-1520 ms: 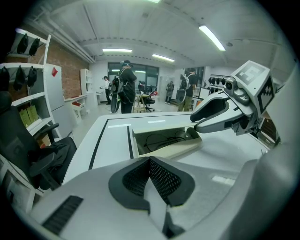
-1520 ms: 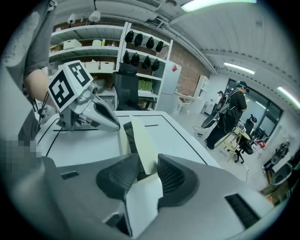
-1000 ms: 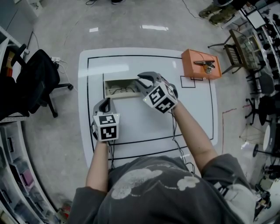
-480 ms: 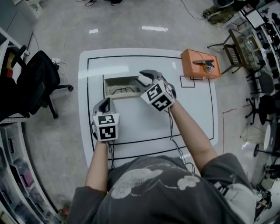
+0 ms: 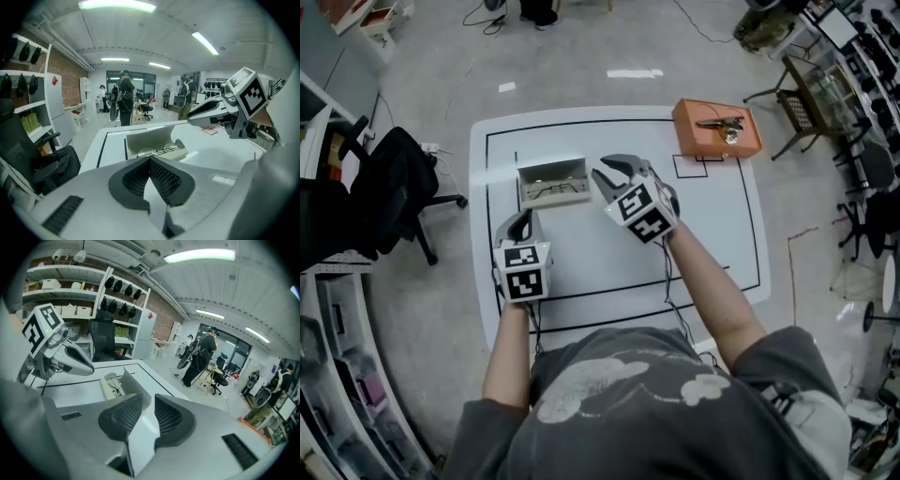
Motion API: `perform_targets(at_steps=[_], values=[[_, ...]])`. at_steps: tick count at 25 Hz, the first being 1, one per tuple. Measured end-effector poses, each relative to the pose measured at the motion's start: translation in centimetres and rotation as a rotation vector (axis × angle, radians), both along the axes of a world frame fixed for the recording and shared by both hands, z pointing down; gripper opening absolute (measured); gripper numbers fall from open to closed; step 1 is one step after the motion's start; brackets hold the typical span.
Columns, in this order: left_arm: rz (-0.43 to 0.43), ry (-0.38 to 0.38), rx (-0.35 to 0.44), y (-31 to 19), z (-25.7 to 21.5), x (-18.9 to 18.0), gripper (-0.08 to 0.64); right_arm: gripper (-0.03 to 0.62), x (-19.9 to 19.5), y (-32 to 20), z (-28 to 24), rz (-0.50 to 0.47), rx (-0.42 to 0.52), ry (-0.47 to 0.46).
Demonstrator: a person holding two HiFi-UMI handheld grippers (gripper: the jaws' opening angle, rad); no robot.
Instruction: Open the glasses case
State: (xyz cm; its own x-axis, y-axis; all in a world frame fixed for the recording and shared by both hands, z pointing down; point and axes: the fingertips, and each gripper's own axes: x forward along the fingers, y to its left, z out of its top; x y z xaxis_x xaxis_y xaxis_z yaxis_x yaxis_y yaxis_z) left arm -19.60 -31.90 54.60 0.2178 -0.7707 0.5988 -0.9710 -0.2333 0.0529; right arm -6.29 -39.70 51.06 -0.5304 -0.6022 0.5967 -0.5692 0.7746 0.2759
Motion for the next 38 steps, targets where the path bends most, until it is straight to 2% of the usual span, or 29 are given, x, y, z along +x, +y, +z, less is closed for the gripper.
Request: perform_targets(at_steps=[5, 8, 12, 22, 38], values=[[0.006, -0.024, 0.052, 1.5, -3.0, 1.1, 0.002, 0.017, 1.7, 2.1, -3.0, 0.027, 0.041, -0.034], [0.001, -0.029, 0.073, 2.7, -4.3, 1.8, 0.002, 0.002, 2.7, 3.4, -4.3, 0.035, 0.085, -0.059], [-0.003, -0.034, 0.110, 4.3, -6.2, 2.8, 0.002, 0.002, 4.4, 5.3, -5.9, 0.060, 0.127, -0.109], [0.014, 0.008, 0.215, 9.2, -10.2, 6.5, 0.002, 0.000, 9.6, 10.8, -8.5, 0.132, 0.126, -0.240], [0.033, 0.023, 0.284, 20.3, -13.5, 12.6, 0.002, 0.000, 17.7, 23.2, -9.7, 0.182, 0.129, -0.266]])
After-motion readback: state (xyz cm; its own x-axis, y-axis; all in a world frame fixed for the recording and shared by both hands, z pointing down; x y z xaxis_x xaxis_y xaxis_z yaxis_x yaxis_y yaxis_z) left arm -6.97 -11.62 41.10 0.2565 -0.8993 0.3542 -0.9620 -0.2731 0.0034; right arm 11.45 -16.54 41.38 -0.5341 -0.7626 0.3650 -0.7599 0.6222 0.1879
